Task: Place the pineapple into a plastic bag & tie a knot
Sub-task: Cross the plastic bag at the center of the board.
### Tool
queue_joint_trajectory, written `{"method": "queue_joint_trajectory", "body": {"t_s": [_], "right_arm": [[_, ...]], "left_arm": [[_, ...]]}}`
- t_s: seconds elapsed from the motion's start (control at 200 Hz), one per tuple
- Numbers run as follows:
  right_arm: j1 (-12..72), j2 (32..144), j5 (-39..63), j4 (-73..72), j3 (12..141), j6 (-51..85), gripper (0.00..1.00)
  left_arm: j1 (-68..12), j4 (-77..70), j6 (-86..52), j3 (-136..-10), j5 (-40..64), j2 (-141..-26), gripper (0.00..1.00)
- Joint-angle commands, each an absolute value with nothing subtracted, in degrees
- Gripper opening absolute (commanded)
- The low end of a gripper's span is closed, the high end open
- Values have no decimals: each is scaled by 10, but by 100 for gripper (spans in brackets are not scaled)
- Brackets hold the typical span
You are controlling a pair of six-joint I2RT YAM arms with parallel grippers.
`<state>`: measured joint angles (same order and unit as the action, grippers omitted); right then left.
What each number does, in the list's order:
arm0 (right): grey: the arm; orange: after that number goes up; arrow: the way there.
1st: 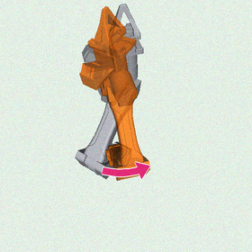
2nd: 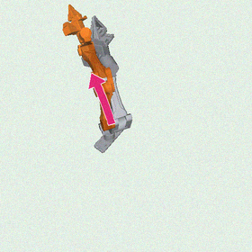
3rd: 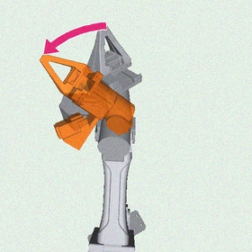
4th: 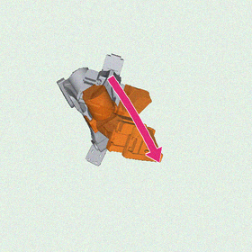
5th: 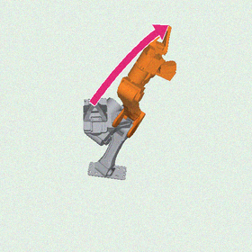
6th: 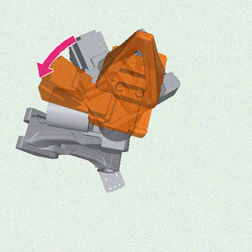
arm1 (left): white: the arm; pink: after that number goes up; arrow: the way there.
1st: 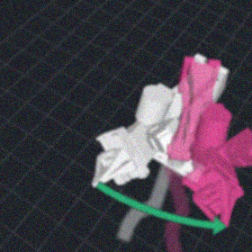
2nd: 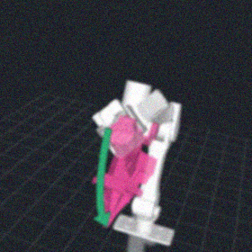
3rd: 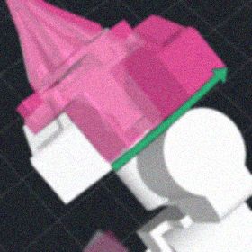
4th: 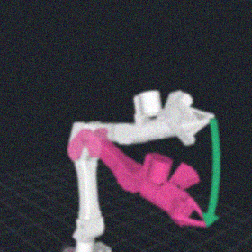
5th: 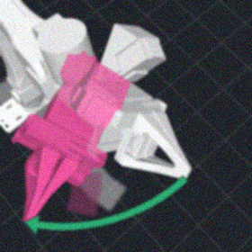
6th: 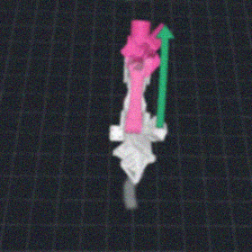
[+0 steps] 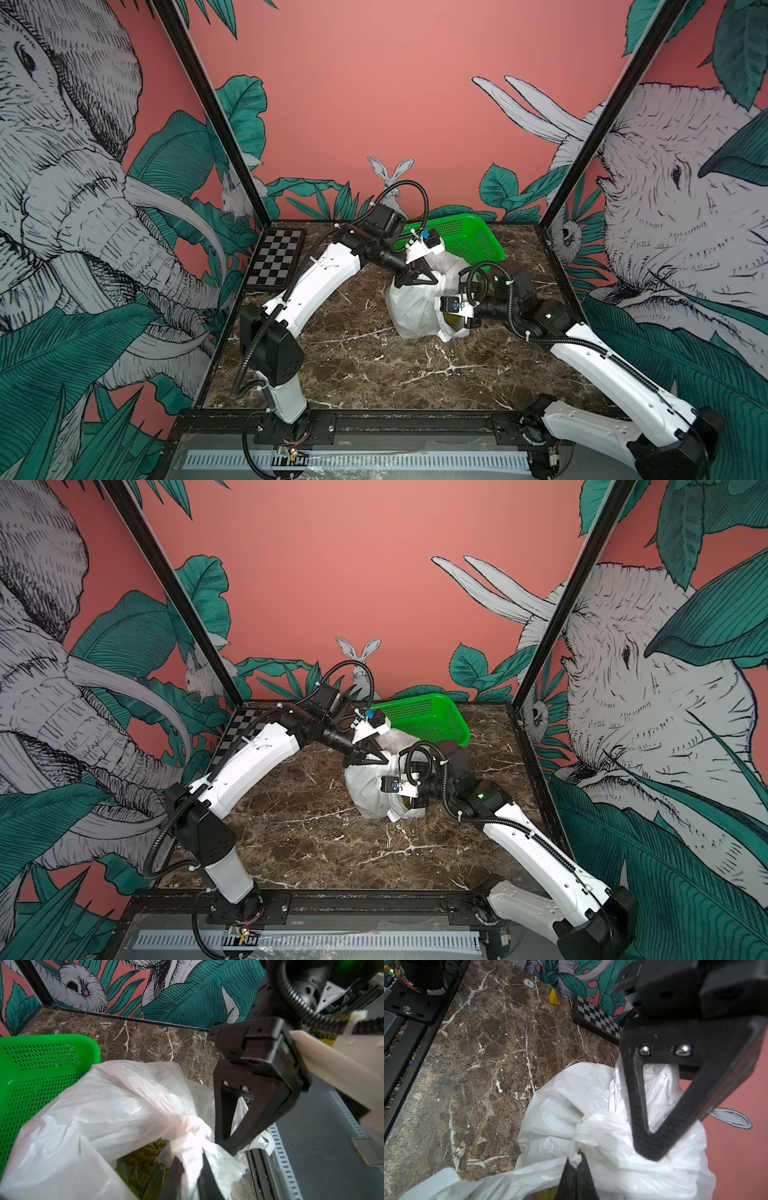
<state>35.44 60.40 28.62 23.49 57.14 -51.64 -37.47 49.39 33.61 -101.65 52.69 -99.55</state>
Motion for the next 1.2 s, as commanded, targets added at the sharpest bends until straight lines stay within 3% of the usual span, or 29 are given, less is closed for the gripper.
{"method": "queue_joint_trajectory", "body": {"t_s": [0.0, 0.03, 0.095, 0.19, 0.24, 0.335, 0.46, 0.53, 0.665, 0.745, 0.83, 0.94, 1.195], "right_arm": [[351, 600, 282, 226, 586, -512, 0], [350, 596, 279, 234, 589, -507, 0], [350, 584, 267, 257, 596, -486, 26], [348, 559, 244, 321, 625, -422, 48], [346, 547, 240, 358, 654, -365, 54], [346, 542, 209, 398, 722, -182, 53], [349, 565, 107, 419, 792, 202, 33], [352, 599, 102, 472, 839, 395, 30], [357, 662, 173, 549, 905, 632, 43], [372, 663, 197, 509, 878, 730, 46], [382, 653, 211, 440, 836, 825, 58], [390, 645, 210, 370, 789, 918, 73], [404, 623, 134, 314, 714, 1037, 90]], "left_arm": [[-377, 495, 350, -1022, 538, -983, 0], [-377, 485, 346, -1016, 535, -978, 0], [-377, 457, 338, -998, 525, -966, 0], [-377, 367, 293, -940, 487, -933, 0], [-379, 315, 261, -908, 449, -914, 0], [-384, 263, 234, -862, 402, -885, 0], [-392, 204, 190, -814, 382, -855, 0], [-398, 185, 170, -797, 372, -842, 0], [-416, 153, 154, -765, 349, -817, 0], [-420, 141, 152, -753, 349, -808, 0], [-427, 133, 155, -744, 312, -803, 0], [-436, 112, 152, -725, 283, -793, 0], [-445, 78, 142, -696, 260, -776, 0]]}}
